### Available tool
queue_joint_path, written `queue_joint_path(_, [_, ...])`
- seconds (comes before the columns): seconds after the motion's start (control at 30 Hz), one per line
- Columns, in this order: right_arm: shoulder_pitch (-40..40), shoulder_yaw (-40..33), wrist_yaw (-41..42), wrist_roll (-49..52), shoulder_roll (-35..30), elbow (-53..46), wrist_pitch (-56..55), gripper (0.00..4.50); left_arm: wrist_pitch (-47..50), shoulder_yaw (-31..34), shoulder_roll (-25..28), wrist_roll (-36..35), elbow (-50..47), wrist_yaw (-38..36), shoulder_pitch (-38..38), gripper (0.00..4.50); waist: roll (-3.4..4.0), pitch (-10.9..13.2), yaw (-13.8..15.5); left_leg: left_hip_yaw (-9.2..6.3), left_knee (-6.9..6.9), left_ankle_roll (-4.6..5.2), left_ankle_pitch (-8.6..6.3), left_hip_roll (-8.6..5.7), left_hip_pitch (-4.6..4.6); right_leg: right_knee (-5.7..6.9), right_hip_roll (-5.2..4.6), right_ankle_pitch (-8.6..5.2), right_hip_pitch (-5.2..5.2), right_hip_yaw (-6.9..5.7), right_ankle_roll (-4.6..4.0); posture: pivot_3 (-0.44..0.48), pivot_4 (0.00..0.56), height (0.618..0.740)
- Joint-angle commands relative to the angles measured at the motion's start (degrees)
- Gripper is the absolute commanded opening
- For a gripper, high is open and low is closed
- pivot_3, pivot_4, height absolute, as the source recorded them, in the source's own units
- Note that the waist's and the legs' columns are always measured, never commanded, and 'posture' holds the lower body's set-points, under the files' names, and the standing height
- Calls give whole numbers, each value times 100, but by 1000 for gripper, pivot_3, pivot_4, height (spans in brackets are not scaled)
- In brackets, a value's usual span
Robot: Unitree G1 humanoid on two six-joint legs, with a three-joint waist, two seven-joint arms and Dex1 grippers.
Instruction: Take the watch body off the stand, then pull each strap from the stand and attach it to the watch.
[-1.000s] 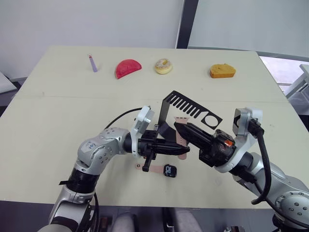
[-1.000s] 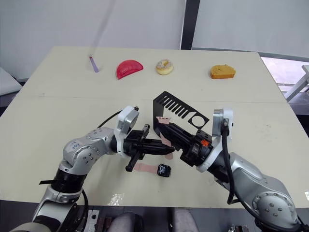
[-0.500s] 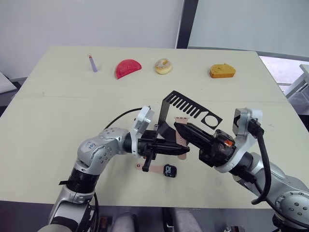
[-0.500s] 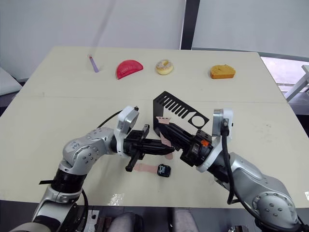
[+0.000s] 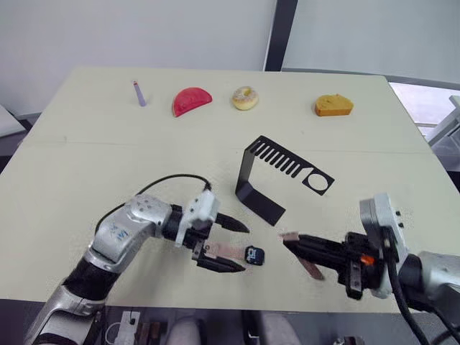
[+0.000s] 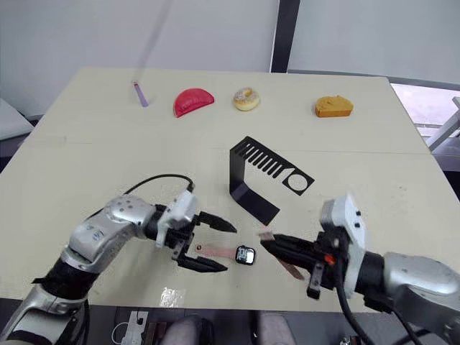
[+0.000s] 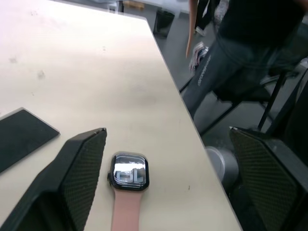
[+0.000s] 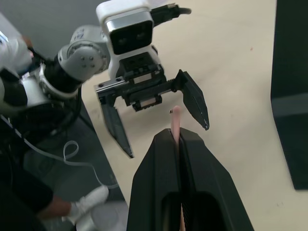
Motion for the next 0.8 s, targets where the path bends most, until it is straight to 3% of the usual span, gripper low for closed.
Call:
queue_joint_path(0.03, [329,-427,521,-590,-59,-347,-3,0,-383,-226,-160,538,-87,332,57,4430,-3,2,1,0,0,0,0,0,-1,0,0,0,0,0,1,0,150,737])
queue_joint_path(0.27, [755,-121,1016,-2101,-2,-448,-278,0,-764,-584,-425,1360,103,832,184,4430,-3,2,-3,4,1,4,5,-4,4,5,0,3,1,4,6,0,150,737])
queue_joint_path(0.47, [957,181,1230,-3012,109,-486,-566,0,-643,-666,-646,1608,89,1076,237,4430,-3,2,0,5,3,4,6,-5,5,9,0,4,1,4,6,0,150,737])
queue_joint_path(0.73, [1051,297,1410,-3382,301,-462,-705,0,-492,-747,-798,1941,101,1352,266,4430,-3,2,-1,9,5,4,7,-7,10,15,0,4,1,6,5,0,150,737])
queue_joint_path(0.8, [1043,328,1422,-3422,331,-458,-699,0,-528,-738,-818,1972,134,1362,255,3907,-3,2,-2,10,6,3,7,-7,11,16,0,4,1,6,5,0,150,737])
